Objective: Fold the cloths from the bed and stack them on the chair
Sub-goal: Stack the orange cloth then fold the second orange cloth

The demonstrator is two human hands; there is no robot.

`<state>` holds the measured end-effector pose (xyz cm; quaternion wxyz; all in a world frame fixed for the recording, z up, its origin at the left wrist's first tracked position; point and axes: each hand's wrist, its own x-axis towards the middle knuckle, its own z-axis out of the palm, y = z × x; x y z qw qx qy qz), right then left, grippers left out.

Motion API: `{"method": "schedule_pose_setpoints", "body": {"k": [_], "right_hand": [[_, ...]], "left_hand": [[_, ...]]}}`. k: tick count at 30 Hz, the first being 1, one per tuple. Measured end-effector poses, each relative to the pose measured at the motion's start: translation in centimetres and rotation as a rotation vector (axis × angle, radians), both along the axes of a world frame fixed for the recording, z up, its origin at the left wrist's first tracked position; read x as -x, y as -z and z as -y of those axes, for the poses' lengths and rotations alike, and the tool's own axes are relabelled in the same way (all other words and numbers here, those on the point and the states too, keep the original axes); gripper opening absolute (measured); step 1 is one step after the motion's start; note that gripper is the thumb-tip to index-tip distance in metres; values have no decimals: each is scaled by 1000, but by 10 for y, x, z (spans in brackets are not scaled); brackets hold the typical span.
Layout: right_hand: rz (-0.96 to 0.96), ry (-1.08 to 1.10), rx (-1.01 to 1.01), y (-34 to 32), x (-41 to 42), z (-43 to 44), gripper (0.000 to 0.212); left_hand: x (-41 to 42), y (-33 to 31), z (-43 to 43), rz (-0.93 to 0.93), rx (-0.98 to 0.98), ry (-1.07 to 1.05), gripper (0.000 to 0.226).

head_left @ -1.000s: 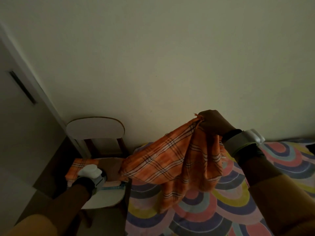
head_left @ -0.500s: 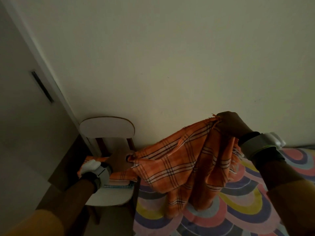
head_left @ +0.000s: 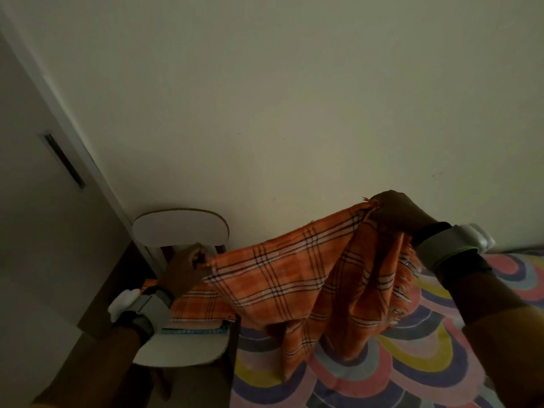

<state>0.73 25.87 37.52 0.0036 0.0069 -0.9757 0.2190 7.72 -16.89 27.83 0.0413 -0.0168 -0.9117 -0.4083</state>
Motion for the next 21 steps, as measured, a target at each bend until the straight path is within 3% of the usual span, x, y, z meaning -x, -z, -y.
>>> {"method": "schedule_pose_setpoints", "body": {"k": [2, 5, 7, 10, 14, 17, 21], "right_hand": [[6, -2, 7, -4, 0, 1, 22], [26, 13, 39, -2, -3, 4, 23], [24, 8, 41, 2, -3, 7, 24], [49, 1, 69, 2, -1, 9, 21], [171, -50, 298, -16, 3, 10, 18], [232, -125, 350, -38, 14, 13, 18], [129, -2, 383, -41, 63, 16, 29]], "left_hand": [[1, -9, 3, -44, 89, 92, 34], [3, -14, 7, -69, 110, 39, 38], [2, -16, 0, -31, -10, -42, 25], [1, -22, -10, 141, -358, -151, 9], [2, -23, 6, 203, -622, -153, 15], [12, -31, 7, 203, -831, -211, 18], [29, -58, -7, 119, -791, -215, 18]]}}
